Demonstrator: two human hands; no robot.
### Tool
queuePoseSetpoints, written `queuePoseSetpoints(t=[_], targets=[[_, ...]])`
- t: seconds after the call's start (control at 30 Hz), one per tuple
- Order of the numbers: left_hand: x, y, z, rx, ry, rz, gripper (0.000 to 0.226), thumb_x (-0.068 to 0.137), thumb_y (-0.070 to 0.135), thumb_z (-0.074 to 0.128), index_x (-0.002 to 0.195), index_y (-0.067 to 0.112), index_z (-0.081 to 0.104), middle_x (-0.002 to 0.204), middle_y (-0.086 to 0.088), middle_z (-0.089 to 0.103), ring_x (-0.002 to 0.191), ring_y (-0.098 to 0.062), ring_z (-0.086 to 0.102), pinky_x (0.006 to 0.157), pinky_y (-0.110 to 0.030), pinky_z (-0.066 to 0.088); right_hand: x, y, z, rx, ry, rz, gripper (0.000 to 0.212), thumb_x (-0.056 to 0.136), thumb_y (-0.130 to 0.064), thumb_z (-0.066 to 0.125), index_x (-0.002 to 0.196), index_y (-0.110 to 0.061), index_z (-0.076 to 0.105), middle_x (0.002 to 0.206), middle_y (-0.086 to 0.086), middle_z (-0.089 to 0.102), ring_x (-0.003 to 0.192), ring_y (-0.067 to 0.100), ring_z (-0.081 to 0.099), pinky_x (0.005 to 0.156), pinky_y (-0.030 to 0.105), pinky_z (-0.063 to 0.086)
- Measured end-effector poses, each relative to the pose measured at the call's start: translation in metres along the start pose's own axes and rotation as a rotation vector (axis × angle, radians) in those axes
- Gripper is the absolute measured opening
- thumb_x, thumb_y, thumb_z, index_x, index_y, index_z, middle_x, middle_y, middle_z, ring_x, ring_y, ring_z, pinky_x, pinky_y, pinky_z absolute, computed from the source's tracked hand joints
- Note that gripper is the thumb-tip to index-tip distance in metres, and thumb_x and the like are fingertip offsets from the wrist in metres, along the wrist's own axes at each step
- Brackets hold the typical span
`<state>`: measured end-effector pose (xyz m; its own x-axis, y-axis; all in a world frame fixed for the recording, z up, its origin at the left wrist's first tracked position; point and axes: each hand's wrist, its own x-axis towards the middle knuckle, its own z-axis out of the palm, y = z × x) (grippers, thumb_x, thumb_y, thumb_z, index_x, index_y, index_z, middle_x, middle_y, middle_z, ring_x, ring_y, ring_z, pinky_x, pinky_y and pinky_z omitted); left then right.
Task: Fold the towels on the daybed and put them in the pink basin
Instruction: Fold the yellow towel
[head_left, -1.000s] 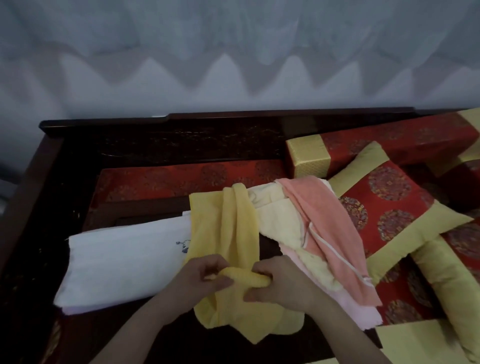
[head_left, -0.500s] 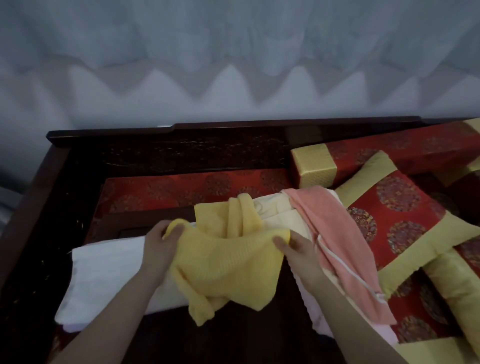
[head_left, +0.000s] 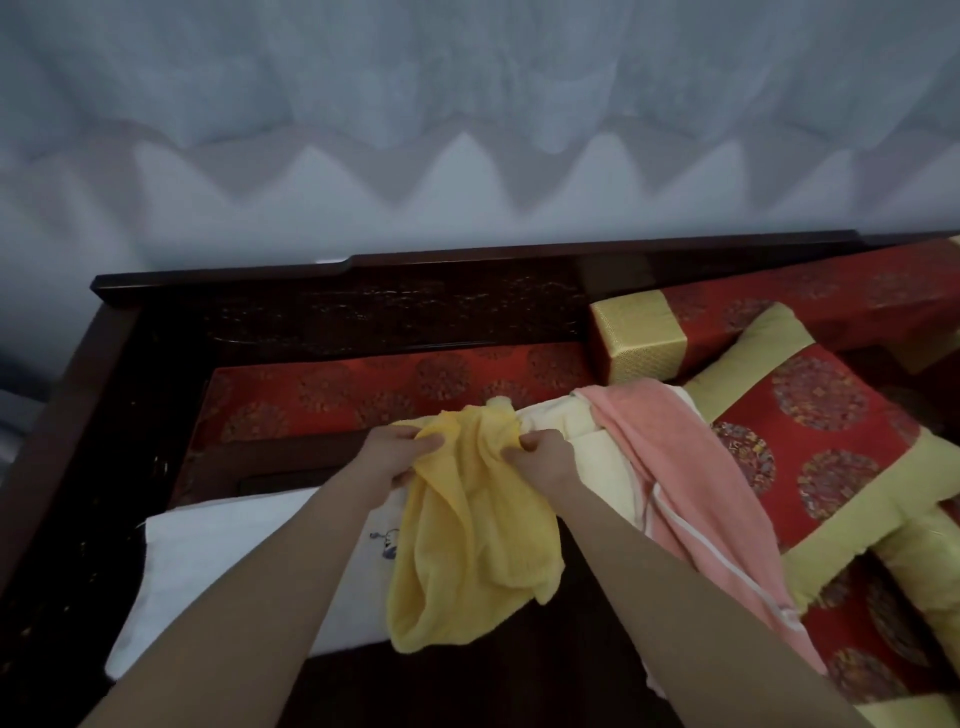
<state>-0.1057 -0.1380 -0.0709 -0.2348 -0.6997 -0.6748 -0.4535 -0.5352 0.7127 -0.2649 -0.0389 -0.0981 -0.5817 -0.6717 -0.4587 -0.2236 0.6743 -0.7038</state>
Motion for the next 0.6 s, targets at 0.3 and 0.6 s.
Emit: queuePoseSetpoints(t=[0.3, 0.6], targets=[[-0.104, -0.008, -0.028, 0.008, -0.135, 0.253, 0.017, 0.084, 0.033, 0.067, 0.094, 0.021, 0.072, 0.089, -0.003, 0.073, 0.084, -0.02, 0.069, 0.069, -0.033, 0.057, -0.084, 0.032, -0.094, 0.578, -0.16, -0.031, 0.016, 0.087, -0.011, 0.066, 0.091, 0.003, 0.069, 0.09, 0.019, 0.072, 0.081, 0.025, 0.069, 0.075, 0.039, 0.056], [-0.157, -0.147, -0.024, 0.404, -0.267, 0.06, 0.007, 0.088, 0.026, 0.062, 0.087, 0.025, 0.069, 0.083, 0.001, 0.069, 0.073, -0.011, 0.067, 0.052, -0.026, 0.055, -0.163, 0.182, -0.096, -0.198, -0.177, -0.019, 0.013, 0.073, -0.03, 0.075, 0.065, -0.023, 0.069, 0.075, 0.003, 0.069, 0.075, 0.006, 0.062, 0.07, 0.033, 0.049]])
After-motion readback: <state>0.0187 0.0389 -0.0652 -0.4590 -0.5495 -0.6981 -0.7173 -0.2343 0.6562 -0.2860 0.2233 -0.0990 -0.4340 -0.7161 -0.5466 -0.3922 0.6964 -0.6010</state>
